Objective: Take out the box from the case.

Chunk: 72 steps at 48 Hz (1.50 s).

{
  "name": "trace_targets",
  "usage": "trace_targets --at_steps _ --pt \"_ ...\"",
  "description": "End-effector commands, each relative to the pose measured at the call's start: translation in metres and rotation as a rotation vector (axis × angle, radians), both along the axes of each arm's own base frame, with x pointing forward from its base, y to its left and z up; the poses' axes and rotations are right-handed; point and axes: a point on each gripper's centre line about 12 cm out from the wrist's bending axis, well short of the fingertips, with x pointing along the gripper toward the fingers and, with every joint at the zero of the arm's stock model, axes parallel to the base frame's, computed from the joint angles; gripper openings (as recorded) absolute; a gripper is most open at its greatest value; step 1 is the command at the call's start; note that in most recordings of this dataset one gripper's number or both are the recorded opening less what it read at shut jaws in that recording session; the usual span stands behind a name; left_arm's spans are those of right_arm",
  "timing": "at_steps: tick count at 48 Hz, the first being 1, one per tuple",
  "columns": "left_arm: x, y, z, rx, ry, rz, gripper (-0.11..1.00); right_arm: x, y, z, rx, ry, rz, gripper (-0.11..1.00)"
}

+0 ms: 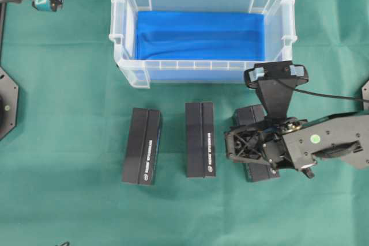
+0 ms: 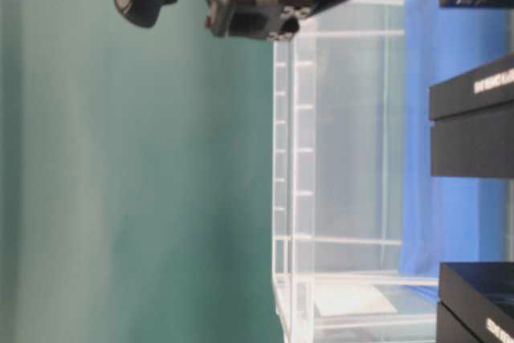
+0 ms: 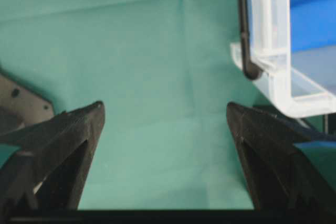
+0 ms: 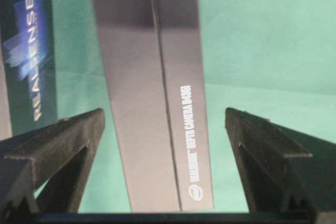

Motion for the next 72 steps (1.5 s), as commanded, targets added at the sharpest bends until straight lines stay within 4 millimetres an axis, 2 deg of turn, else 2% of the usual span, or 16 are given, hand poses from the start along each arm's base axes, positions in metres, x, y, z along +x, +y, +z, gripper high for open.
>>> trace_targets --at_steps 1,31,37,57,64,72 --pt "-0.001 -0.001 0.007 0.010 -0.024 -0.003 0.96 -0.001 -0.002 0.018 0.010 -0.039 -0.006 0.90" --pt "0.000 -0.001 0.007 0.009 -0.026 -0.004 0.96 -0.001 -0.003 0.037 0.024 -0.091 -0.007 0.89" --pt "0.001 -0.001 0.007 0.011 -0.027 -0.005 0.96 0.000 -0.003 0.051 0.030 -0.115 -0.012 0.89" --pt "0.001 -0.002 0.008 0.012 -0.030 -0.007 0.96 -0.009 -0.011 0.125 -0.017 -0.113 -0.007 0.88" --pt "0.001 -0.002 0.008 0.012 -0.030 -0.007 0.96 -0.011 -0.012 0.140 -0.022 -0.105 0.003 0.88" --pt "0.002 -0.001 0.007 0.010 -0.031 -0.006 0.96 -0.012 -0.012 0.141 -0.024 -0.101 0.007 0.88"
